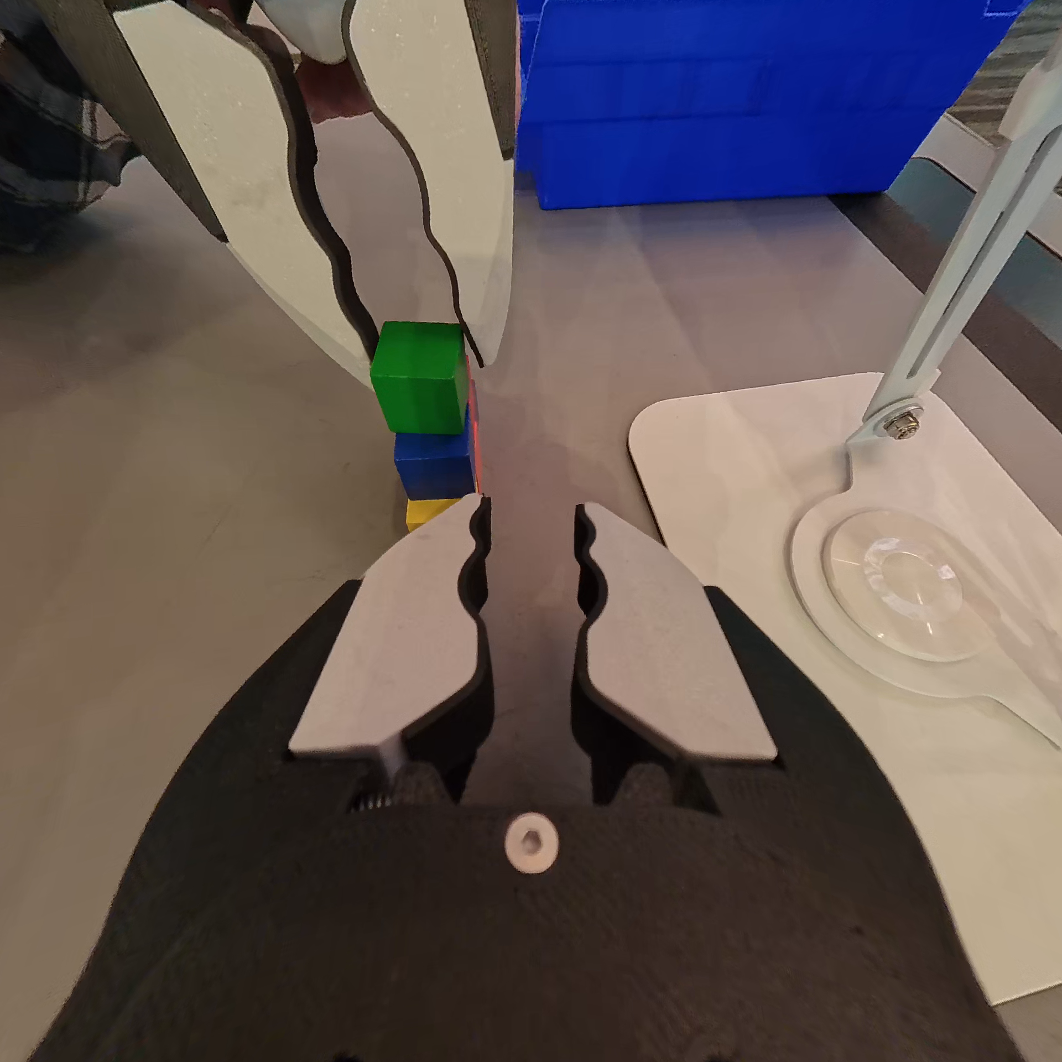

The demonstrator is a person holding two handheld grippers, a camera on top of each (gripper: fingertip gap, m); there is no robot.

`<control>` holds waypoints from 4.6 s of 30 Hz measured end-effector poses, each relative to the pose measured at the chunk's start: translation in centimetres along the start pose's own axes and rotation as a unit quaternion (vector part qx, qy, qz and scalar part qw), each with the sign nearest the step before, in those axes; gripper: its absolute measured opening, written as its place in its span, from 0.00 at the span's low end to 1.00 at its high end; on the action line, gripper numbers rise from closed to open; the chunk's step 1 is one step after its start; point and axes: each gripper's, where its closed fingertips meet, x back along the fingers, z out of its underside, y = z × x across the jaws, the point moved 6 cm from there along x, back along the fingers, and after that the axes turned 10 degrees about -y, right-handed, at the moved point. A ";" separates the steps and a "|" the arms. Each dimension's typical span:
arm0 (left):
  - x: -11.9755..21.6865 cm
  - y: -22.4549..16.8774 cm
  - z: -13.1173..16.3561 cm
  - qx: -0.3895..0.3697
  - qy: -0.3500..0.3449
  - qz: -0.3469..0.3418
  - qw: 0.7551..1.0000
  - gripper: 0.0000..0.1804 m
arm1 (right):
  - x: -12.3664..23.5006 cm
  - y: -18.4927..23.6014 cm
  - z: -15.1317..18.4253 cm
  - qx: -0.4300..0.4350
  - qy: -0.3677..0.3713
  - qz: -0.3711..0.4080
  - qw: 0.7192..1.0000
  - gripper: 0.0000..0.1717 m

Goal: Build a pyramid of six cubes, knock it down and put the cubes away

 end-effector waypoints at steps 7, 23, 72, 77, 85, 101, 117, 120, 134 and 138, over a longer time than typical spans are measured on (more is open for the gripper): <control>0.4 0.0 0.1 0.001 0.000 0.000 1.000 0.24 | 0.8 0.3 -1.1 -0.002 -0.057 -0.011 0.998 0.19; 1.0 0.0 0.1 -0.016 0.002 -0.003 1.000 0.20 | -1.5 2.0 -1.6 0.038 -0.039 -0.027 0.998 0.19; 0.5 -0.1 0.5 -0.025 0.024 -0.008 0.999 0.19 | -1.8 0.9 -1.3 0.015 -0.032 -0.001 0.999 0.16; 0.8 0.0 0.9 -0.020 0.027 -0.005 0.999 0.19 | -1.5 1.0 -1.2 0.016 -0.033 -0.012 0.999 0.17; 0.7 0.4 2.4 -0.010 0.054 0.001 0.998 0.19 | -1.0 1.8 -0.8 0.009 -0.018 -0.044 0.999 0.24; -0.1 0.7 2.8 -0.010 0.056 0.005 0.998 0.18 | -1.8 2.1 -0.1 0.021 0.025 -0.042 0.999 0.20; -0.1 1.2 3.5 0.007 0.017 0.025 1.000 0.22 | -1.4 2.6 0.0 0.011 0.026 -0.044 0.999 0.32; -0.6 1.3 3.5 -0.005 0.006 0.015 1.000 0.24 | -1.4 2.8 0.0 0.007 0.026 -0.027 0.999 0.31; -0.8 0.5 2.7 -0.034 -0.041 0.025 0.998 0.21 | -2.6 3.5 -0.5 0.011 0.026 0.003 1.000 0.24; -1.1 0.5 2.6 -0.037 -0.038 0.024 0.998 0.18 | -2.6 3.4 -0.5 0.011 0.026 0.002 1.000 0.18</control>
